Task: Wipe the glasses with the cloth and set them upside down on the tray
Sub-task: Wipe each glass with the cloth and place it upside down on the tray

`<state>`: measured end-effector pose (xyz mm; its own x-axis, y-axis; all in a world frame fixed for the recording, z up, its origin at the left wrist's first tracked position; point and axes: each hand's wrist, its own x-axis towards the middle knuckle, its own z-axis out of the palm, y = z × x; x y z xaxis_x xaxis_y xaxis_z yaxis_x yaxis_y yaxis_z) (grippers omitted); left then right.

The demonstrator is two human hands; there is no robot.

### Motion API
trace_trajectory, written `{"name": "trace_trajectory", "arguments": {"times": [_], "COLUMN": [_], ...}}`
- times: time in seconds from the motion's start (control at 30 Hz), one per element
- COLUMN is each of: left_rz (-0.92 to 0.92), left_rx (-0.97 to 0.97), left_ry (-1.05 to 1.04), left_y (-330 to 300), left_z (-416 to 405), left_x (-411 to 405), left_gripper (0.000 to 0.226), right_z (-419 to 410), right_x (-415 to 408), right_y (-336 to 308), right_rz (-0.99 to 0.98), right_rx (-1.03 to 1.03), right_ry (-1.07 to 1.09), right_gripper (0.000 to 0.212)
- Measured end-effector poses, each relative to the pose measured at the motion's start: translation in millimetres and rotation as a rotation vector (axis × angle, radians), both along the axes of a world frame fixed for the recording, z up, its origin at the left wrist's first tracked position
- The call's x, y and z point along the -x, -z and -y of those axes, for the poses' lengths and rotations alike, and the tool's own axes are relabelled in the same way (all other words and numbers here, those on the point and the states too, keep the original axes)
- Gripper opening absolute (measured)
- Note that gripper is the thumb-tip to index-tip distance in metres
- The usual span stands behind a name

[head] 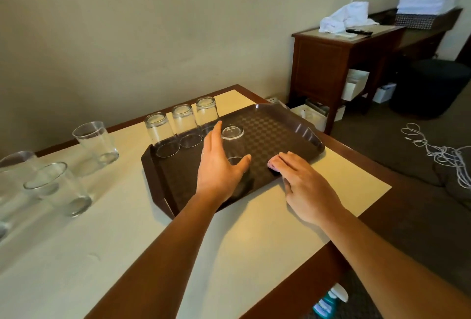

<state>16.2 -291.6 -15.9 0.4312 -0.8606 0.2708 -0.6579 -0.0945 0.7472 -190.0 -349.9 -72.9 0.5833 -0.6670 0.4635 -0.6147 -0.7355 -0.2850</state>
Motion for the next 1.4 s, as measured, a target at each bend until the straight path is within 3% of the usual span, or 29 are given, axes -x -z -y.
{"name": "trace_trajectory", "arguments": {"times": [0.13,0.27,0.63,0.77,1.0,1.4], "left_rz": [0.554,0.795,0.957,0.933,1.071,0.977], "left_rx": [-0.011,-0.16,-0.39,-0.419,-0.5,-0.5], "left_ry": [0.073,0.127,0.222,0.249,0.227,0.173], "left_y": [-11,-17,-53,-61,-64,-51], "left_z": [-10,-3,72,93,127,139], "left_x": [1,-5,-35,-40,-60,-82], "left_gripper": [0.086,0.082,0.091,0.094,0.092,0.094], "right_z": [0,0,5,7,7,7], "right_x": [0,-1,-3,-3,-4,-5], "right_y": [1,4,10,12,14,14], "right_rz": [0.018,0.028,0.07,0.078,0.092,0.103], "right_rx": [0.031,0.041,0.085,0.099,0.119,0.105], "right_ry": [-0.005,0.001,0.016,0.02,0.037,0.043], "right_gripper": [0.053,0.055,0.054,0.054,0.055,0.055]}}
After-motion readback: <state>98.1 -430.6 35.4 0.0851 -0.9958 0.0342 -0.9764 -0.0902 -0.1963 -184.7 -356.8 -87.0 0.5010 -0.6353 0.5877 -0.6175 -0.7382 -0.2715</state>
